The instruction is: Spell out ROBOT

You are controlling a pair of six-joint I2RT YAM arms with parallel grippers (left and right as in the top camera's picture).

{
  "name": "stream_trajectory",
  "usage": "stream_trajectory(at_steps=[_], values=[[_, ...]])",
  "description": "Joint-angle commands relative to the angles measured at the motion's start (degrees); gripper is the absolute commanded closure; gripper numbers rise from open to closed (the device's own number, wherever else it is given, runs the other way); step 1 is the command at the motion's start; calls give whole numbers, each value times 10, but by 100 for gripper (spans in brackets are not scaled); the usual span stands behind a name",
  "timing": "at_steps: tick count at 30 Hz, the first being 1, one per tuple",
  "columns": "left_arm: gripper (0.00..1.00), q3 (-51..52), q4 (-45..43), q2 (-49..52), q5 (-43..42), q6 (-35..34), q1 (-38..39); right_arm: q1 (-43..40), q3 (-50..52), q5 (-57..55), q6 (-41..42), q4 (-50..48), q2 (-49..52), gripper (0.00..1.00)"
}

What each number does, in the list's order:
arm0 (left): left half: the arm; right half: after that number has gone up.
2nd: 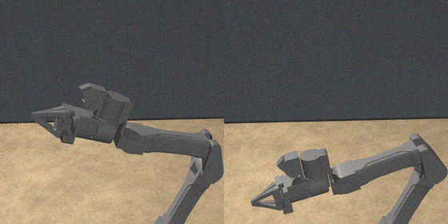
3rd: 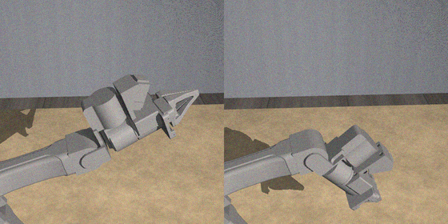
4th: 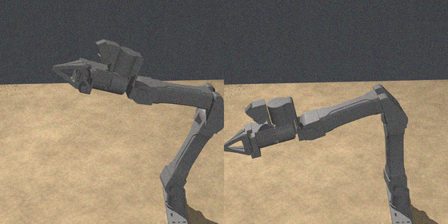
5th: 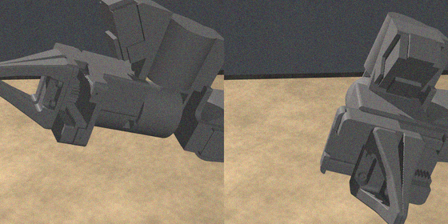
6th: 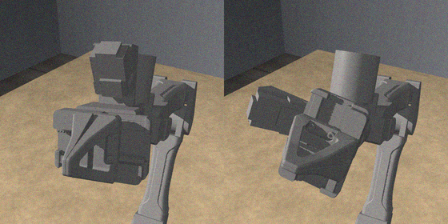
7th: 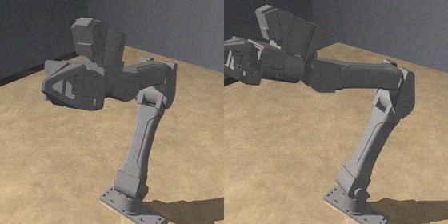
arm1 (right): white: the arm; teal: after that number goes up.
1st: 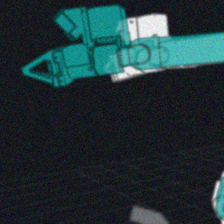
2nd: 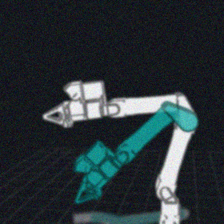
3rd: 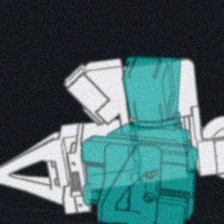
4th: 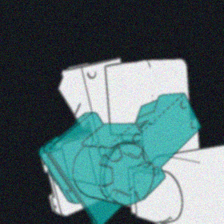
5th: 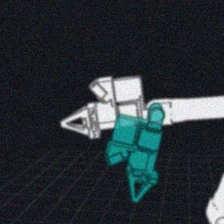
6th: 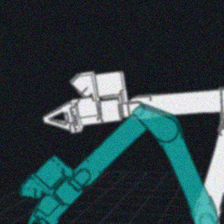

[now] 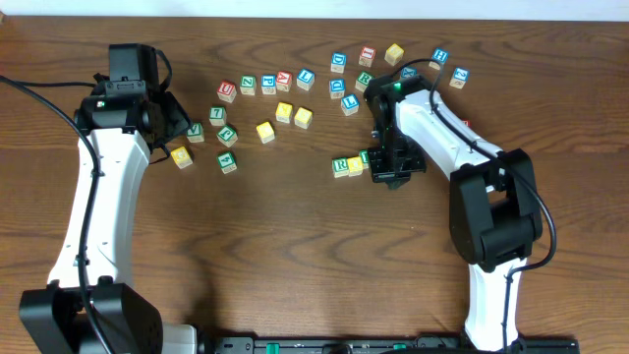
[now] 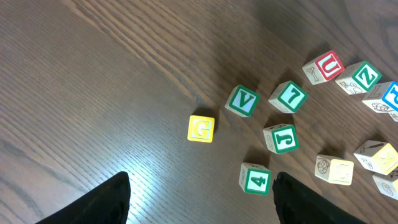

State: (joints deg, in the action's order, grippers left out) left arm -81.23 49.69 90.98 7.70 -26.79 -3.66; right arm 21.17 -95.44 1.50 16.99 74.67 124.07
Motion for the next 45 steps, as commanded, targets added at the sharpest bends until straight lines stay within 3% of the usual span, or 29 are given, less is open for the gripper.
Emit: stream_trajectory(at_steps=[1, 10, 22, 29, 45], values=[[27, 5, 2, 5, 7, 1, -1, -17, 1, -58, 17, -13, -1, 99], [28, 5, -1, 5, 7, 1, -1, -31, 14, -77, 23, -68, 0, 99], [28, 5, -6, 5, 7, 1, -1, -33, -3, -101, 12, -71, -9, 99], [27, 5, -8, 5, 7, 1, -1, -32, -54, -40, -55, -72, -50, 99], [28, 5, -9, 5, 7, 1, -1, -19, -69, 22, -37, -162, -10, 99]])
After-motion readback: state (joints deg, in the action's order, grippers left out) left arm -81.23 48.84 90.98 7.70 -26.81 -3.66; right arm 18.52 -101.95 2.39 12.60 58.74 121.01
